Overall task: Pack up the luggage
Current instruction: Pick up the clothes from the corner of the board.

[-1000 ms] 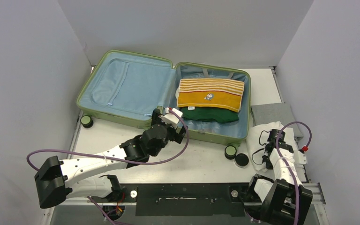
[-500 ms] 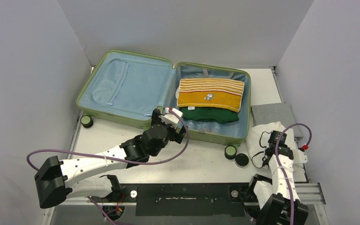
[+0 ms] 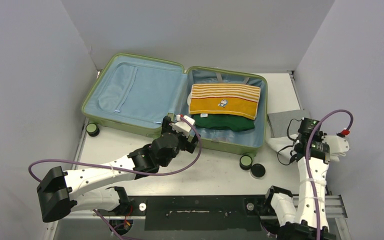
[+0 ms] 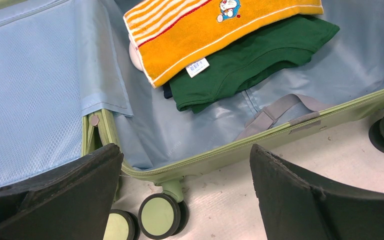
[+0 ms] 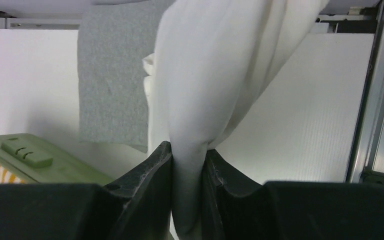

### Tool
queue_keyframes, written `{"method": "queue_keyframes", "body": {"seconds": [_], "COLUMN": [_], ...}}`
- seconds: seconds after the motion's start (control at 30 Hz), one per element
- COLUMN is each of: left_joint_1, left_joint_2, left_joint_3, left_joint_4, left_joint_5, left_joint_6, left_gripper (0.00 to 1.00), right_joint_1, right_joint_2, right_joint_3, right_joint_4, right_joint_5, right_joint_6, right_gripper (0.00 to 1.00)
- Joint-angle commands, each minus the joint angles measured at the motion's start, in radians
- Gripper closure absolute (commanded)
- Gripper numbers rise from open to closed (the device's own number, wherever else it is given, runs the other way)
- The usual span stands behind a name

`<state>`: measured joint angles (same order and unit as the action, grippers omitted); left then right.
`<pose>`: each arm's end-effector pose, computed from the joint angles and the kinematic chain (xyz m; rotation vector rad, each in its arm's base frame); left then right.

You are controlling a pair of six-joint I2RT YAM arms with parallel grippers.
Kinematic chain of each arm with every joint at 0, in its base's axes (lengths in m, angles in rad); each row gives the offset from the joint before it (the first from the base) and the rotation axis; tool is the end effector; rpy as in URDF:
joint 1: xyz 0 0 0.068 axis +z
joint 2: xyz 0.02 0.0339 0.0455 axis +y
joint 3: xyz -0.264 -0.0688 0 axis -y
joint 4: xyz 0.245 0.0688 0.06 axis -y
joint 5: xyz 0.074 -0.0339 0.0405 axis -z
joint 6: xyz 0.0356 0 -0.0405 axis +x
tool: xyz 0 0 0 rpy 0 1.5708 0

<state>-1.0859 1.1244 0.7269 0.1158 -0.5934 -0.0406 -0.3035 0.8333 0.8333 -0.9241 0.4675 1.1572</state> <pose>0.1363 -0.2160 0.2833 0.5295 1.7313 -0.2520 0.1395 -0.0605 0.2845 1.7176 1.6352 -0.1844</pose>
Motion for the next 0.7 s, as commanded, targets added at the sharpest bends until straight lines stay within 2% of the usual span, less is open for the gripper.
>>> {"method": "queue_keyframes", "body": {"seconds": [0.0,0.43,0.67], "left_joint_1": [-0.005,-0.005,-0.005], "left_joint_2": [-0.009,-0.025,-0.045], "left_joint_3": [0.052,0.042,0.021], "left_joint_4": [0.021,0.035,0.063], "left_joint_5": [-0.003,-0.062,-0.121], "left_joint_6": [0.001,-0.004,0.001], "left_gripper": [0.03,0.03,0.03], "right_joint_1": [0.013,0.092,0.128], "right_joint_2": [-0.002,0.02,0.096], "right_joint_3": [0.121,0.437,0.58], "right_joint_4": [-0.037,-0.037,0.087], "right_joint_5": [0.06,-0.019,-0.217], "right_joint_6": [-0.057,-0.272,-0.423], "right_gripper": [1.0,1.0,1.0]}}
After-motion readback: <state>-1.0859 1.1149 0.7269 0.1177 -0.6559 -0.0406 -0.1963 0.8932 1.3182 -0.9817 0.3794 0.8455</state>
